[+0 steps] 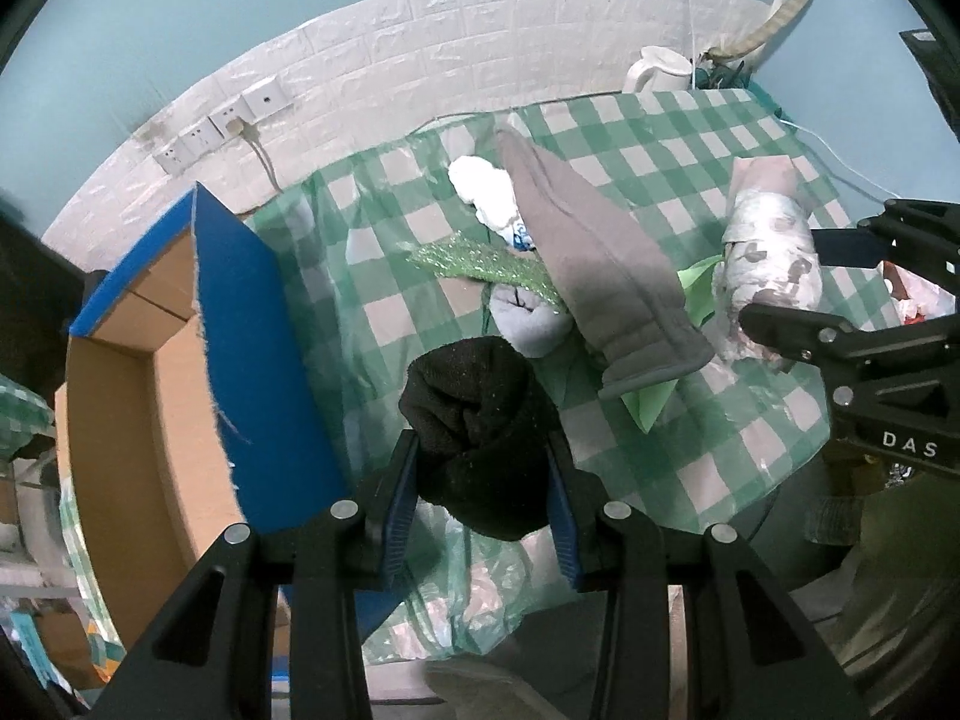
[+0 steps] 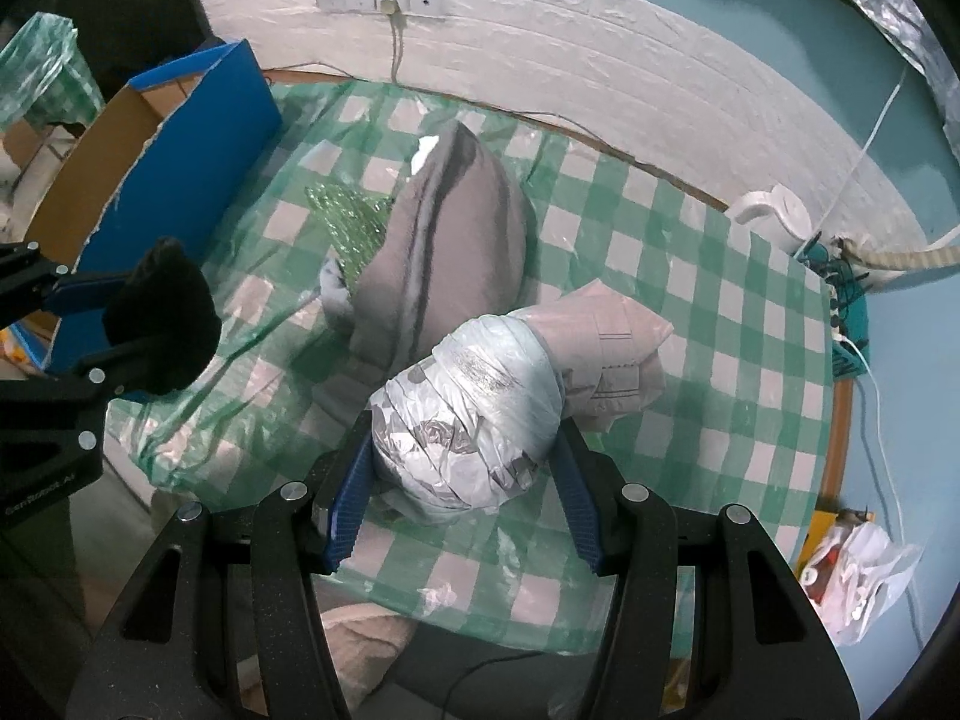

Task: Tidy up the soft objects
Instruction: 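Lift the black sock with the left tool while the right tool carries the silver bundle to the box, then open the left tool over the box while the right tool drops the silver bundle in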

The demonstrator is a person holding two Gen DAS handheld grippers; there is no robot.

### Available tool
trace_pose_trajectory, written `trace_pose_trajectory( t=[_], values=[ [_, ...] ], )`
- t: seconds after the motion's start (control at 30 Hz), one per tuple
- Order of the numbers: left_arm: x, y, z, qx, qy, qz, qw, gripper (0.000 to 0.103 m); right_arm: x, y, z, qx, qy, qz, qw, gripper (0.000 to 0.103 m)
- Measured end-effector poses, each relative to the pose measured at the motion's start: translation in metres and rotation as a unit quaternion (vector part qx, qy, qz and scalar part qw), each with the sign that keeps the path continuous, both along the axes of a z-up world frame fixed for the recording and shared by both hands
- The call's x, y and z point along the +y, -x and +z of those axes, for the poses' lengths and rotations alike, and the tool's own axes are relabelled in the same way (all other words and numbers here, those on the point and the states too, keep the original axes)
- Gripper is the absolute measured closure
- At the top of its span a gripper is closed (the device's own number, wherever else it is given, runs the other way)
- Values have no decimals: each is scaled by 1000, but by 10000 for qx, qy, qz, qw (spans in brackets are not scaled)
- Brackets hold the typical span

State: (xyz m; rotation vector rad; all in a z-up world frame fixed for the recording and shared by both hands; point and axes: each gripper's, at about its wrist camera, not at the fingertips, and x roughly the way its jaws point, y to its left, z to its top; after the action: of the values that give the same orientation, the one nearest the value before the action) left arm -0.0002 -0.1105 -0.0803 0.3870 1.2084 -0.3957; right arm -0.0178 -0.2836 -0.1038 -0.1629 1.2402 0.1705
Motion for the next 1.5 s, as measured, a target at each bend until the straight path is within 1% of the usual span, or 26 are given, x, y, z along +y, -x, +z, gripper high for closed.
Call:
trace_pose_trajectory(
  t=[0.13, 0.47, 0.7, 0.97, 1.13, 1.27, 1.5],
  values=[
    [4, 1, 7, -118, 6, -3, 9999, 63, 9, -1, 8, -65, -29, 83, 9999, 47],
    [23, 4, 25, -377, 8, 24, 9993, 63, 47, -9, 34, -268, -96, 423, 9987, 47],
    [46, 2, 37, -487, 116, 194, 9986, 63, 77, -22, 48, -365, -103, 649, 9972, 47],
    [83, -6, 43, -548, 216, 536, 9968, 63, 118, -35, 56, -414, -88, 919, 9949, 47],
    [107, -10, 47, -624, 247, 717, 9952, 63, 145, -43, 55, -363, -124, 1106, 9931, 47],
    [130, -14, 52, -709, 273, 949, 9926, 63, 168, -48, 54, -341, -149, 1286, 9910, 47],
    [168, -26, 47, -691, 286, 1328, 9883, 63, 201, -54, 48, -250, -192, 1533, 9877, 47]
  ],
)
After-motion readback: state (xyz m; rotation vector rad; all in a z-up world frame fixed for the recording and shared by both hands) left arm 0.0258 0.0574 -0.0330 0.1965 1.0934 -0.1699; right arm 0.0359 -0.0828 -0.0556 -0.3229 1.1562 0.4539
